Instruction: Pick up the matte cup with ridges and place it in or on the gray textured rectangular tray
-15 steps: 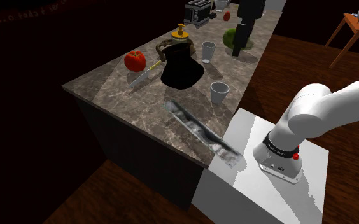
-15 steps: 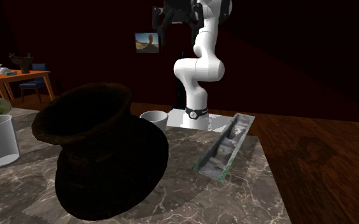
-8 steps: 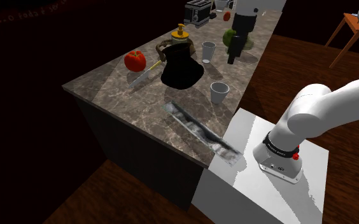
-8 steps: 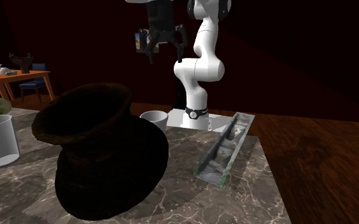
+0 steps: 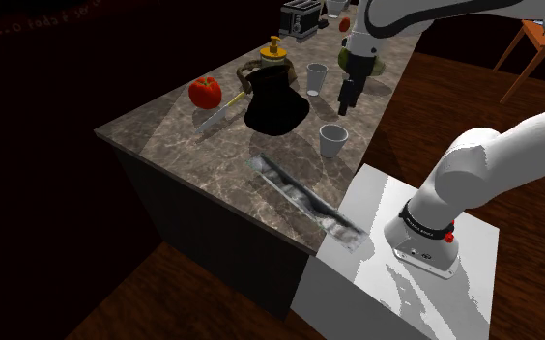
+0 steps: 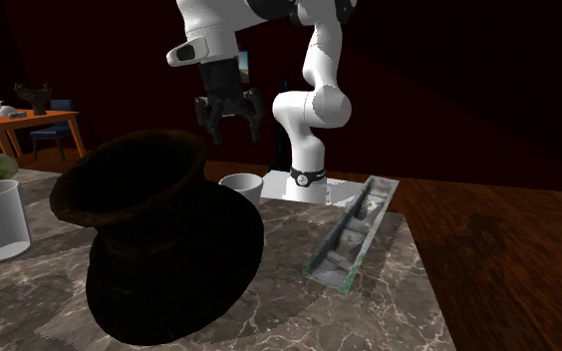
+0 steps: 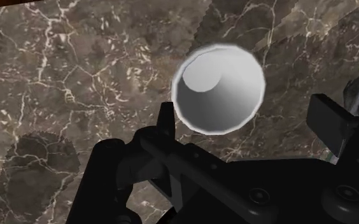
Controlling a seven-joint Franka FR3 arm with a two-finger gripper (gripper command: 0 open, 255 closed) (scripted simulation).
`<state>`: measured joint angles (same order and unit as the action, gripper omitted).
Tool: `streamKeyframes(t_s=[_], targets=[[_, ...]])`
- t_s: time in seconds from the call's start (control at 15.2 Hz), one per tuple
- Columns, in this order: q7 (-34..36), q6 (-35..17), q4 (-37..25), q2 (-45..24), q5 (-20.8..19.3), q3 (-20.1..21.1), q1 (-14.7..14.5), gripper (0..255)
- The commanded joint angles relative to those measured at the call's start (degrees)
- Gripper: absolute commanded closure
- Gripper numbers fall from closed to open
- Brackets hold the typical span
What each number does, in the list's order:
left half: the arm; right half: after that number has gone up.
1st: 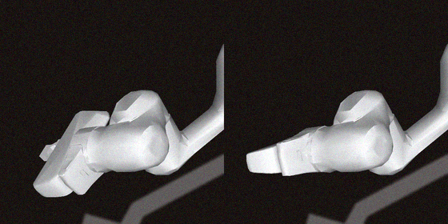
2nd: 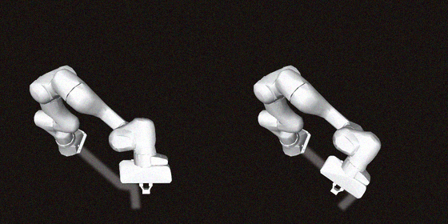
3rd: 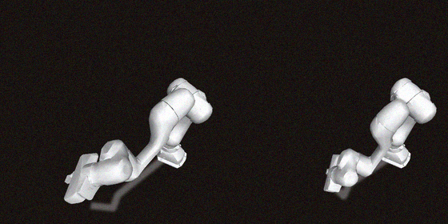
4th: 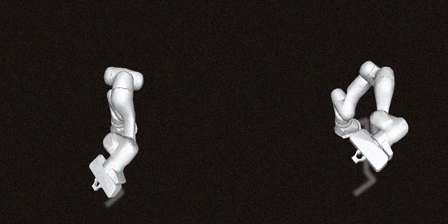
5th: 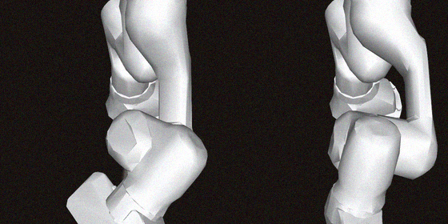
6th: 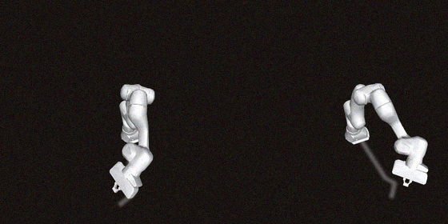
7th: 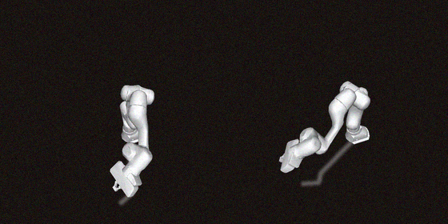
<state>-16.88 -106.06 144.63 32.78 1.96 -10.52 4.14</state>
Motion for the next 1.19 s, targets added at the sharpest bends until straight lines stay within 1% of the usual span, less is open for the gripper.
streamKeyframes(t_s=[0.0,0.26,0.59,0.79,1.12], targets=[[-2.3,-3.4,0.4,-3.6,0.5,-2.2,0.3,0],[-7.1,-9.9,1.3,-10.7,2.6,-6.1,0.5,0],[-7.8,-13.7,3.6,-12.4,3.4,-6.3,0.1,0],[-8.2,-16.8,5.4,-13.7,4.0,-6.3,-0.3,0],[-8.2,-16.8,5.4,-13.7,4.0,-6.3,-0.3,0]])
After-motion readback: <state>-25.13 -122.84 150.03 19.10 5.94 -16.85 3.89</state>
